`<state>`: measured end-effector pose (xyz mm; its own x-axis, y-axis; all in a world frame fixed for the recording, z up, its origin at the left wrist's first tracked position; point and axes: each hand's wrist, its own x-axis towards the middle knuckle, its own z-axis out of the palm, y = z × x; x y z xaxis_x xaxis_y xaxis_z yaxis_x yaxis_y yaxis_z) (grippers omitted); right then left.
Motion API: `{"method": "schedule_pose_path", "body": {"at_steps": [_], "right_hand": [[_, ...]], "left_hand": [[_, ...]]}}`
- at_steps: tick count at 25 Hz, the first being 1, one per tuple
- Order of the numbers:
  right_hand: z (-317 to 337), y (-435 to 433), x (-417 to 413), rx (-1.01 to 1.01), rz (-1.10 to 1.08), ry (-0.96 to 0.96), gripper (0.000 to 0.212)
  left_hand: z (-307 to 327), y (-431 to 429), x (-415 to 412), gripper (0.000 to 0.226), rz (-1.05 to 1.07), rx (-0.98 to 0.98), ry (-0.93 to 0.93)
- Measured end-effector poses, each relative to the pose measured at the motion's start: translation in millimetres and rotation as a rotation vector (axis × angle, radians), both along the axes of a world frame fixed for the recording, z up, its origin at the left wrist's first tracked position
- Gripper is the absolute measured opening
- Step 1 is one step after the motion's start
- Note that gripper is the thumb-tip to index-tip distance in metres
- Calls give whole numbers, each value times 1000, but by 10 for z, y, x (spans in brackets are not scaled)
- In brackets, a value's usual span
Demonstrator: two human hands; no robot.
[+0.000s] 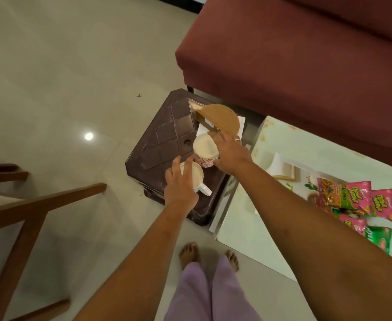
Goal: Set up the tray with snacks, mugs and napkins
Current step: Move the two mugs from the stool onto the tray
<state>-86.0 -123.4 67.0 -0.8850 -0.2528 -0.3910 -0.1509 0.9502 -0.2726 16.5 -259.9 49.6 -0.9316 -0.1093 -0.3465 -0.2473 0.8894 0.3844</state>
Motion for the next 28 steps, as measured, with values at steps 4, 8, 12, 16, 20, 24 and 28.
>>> {"method": "schedule_pose_path", "body": {"at_steps": [4,8,12,16,20,24,28], "right_hand": [[-201,-124,-204,110,198,-48,93],[-328,-187,-215,18,164,-13,81],[-312,-31,-133,4,173,76,79],[-188,537,89,-57,31,160,85],[-102,1429,312,5,-208,131,84],[-196,2178,497,96,-395,30,83],[-447,2575,514,128,-459,-6,83]], "left_hand": [[-119,31,-215,89,-16,-30,-106],[-172,93,-272,82,1,-130,-79],[-104,228,-262,77,42,-102,-73],[55,639,-271,77,-56,-101,-6],[168,1271,-306,76,-123,26,-42],[50,1858,-271,73,-240,88,-62],[-231,2316,-192,75,-322,76,-107]]}}
